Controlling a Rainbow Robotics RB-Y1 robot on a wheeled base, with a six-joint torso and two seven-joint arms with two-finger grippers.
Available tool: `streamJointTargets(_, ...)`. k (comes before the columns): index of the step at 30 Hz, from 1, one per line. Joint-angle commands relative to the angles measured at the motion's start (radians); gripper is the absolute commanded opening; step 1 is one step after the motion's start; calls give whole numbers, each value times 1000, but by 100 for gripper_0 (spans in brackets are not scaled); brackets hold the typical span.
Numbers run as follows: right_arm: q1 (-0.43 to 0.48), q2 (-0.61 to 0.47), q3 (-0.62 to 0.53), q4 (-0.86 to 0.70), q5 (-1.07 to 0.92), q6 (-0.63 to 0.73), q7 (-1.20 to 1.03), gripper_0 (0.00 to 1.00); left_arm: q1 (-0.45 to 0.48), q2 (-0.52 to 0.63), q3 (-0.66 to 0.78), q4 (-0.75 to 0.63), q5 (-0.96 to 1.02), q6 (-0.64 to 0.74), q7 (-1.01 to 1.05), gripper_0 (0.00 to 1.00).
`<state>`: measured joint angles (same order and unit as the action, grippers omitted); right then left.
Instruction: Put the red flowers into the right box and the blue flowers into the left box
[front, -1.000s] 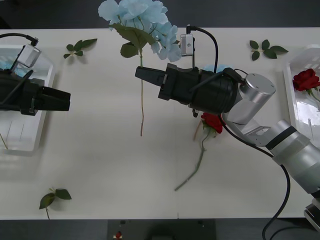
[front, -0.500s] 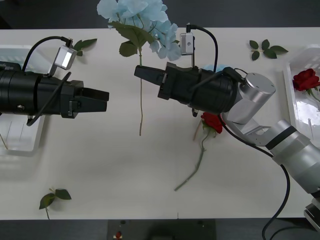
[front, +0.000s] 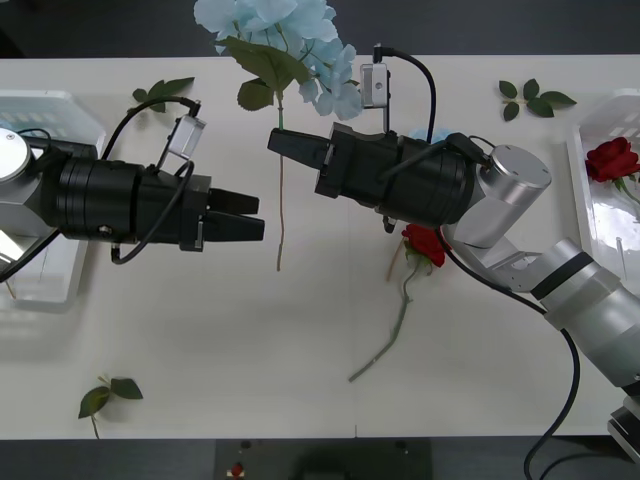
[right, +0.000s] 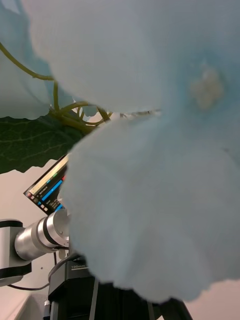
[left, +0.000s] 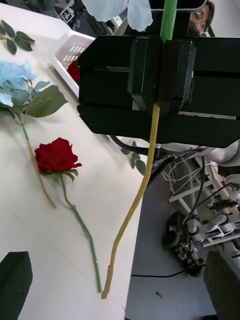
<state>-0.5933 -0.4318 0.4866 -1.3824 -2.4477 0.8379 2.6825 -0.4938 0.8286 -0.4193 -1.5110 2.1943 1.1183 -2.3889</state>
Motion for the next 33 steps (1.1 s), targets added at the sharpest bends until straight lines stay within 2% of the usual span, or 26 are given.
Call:
streamJointTargets(1,-37,-2,3,-47,-20,7,23,0,-29,-25,8,-21,1,-6,-56,100)
streamJointTargets(4,-37,-2,3,-50,-24,7,23,0,-31,-39,4,-21,1,-6,-61,100)
streamJointTargets(8,-37,-1,3,-53,-25,7,23,0,-31,-54,4,-21,-5,-6,-64,95)
streamJointTargets(10,-37,-2,3,-53,-27,7,23,0,-31,-62,4,-21,-8,-5,-65,91)
streamJointTargets(11,-37,-4,3,-55,-28,7,23,0,-31,-65,0,-21,-11,-6,-65,85)
streamJointTargets(12,-37,-4,3,-55,-30,7,23,0,-32,-71,0,-21,-19,-6,-65,70)
streamJointTargets(13,-37,-4,3,-55,-28,9,23,0,-32,-72,0,-20,-22,-6,-65,61)
streamJointTargets(15,-37,-5,3,-55,-31,9,23,0,-34,-82,0,-21,-38,-6,-64,12)
streamJointTargets(16,-37,-5,3,-55,-31,7,23,0,-35,-83,0,-21,-42,-6,-64,1)
streamJointTargets(33,-37,-10,3,-55,-37,9,23,0,-46,-94,0,-21,-48,-6,-64,0)
